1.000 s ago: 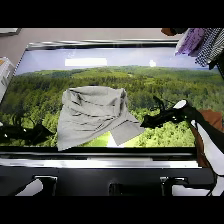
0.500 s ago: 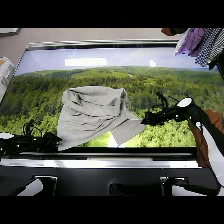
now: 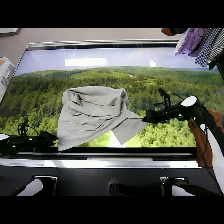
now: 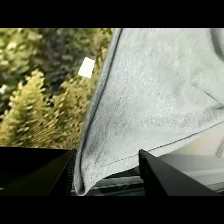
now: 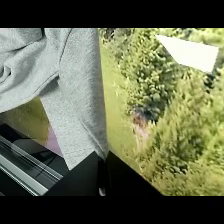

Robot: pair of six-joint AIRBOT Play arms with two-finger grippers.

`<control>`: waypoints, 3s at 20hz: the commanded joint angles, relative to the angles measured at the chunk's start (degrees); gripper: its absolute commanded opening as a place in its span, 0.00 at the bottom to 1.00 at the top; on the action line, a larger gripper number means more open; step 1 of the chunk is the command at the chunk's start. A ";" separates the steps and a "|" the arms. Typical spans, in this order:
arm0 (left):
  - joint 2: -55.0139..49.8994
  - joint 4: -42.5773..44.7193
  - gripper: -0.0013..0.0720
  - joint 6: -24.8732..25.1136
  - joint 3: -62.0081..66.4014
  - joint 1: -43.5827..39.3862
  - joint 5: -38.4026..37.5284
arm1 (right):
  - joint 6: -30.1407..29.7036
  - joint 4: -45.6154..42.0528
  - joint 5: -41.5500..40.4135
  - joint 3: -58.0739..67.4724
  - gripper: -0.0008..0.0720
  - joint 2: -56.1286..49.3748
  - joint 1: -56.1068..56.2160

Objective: Fold the clothes and pants, and hang the long-sleeved shirts on hangers.

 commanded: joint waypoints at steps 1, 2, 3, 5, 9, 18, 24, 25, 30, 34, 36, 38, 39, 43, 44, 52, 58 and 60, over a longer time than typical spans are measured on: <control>-2.32 1.46 0.63 -0.46 -0.37 -1.33 -0.46 | 0.44 -0.22 -0.44 0.04 0.05 0.33 0.04; -3.32 1.60 0.63 -0.46 -0.57 -2.58 -0.02 | 0.46 -0.20 -0.50 0.04 0.05 0.33 0.04; -4.35 1.57 0.63 -0.46 -0.59 -3.89 0.52 | 0.76 -0.22 -0.46 0.04 0.05 0.33 0.04; -6.23 1.55 0.63 -0.46 -0.57 -6.62 1.49 | 1.11 -0.22 -0.39 0.04 0.05 0.33 0.04; -7.98 -1.79 0.16 0.50 -0.22 -10.23 2.51 | 1.31 0.28 0.17 0.04 0.05 0.68 0.09; -0.79 -10.91 0.03 -0.70 28.26 -14.78 3.19 | 3.04 -3.13 -6.93 17.75 0.05 9.18 0.15; 7.10 -5.88 0.03 -4.70 67.47 -14.84 9.01 | 8.28 -13.86 -7.37 49.24 0.05 15.19 0.09; 8.61 -3.32 0.03 -6.49 72.72 -14.84 10.01 | 9.81 -16.50 -7.37 52.74 0.05 17.27 0.09; 17.31 7.80 0.04 -16.04 83.60 -14.84 10.91 | 12.33 -20.24 -8.37 56.94 0.05 28.26 0.09; 21.62 17.88 0.04 -23.50 83.58 -14.84 11.04 | 16.90 -23.54 -13.29 56.94 0.05 31.80 0.09; 20.90 18.18 0.04 -23.61 82.68 -14.84 10.84 | 18.86 -25.09 -14.40 56.94 0.05 29.94 0.09; 19.12 17.59 0.04 -23.61 79.82 -14.97 9.07 | 23.32 -25.75 -14.56 56.94 0.05 24.94 0.09; 17.68 17.59 0.04 -23.58 78.09 -15.13 7.17 | 24.70 -25.07 -14.03 56.94 0.05 21.14 0.09; 8.07 17.66 0.04 -22.88 65.66 -18.60 6.16 | 24.06 -18.03 -13.44 56.94 0.05 2.56 0.09; 4.55 17.66 0.04 -22.10 62.05 -19.89 8.04 | 23.17 -15.28 -13.75 56.94 0.05 -1.99 0.11; -26.03 17.66 0.04 -19.06 54.16 -28.09 26.21 | 23.80 -8.76 -13.60 56.87 0.05 -32.24 2.43; -33.90 17.66 0.04 -19.32 54.14 -30.69 28.83 | 24.22 -10.03 -13.29 56.87 0.13 -40.35 6.99; -33.40 17.66 0.13 -21.79 54.38 -30.18 28.04 | 24.24 -10.32 -11.61 56.89 0.24 -40.06 6.88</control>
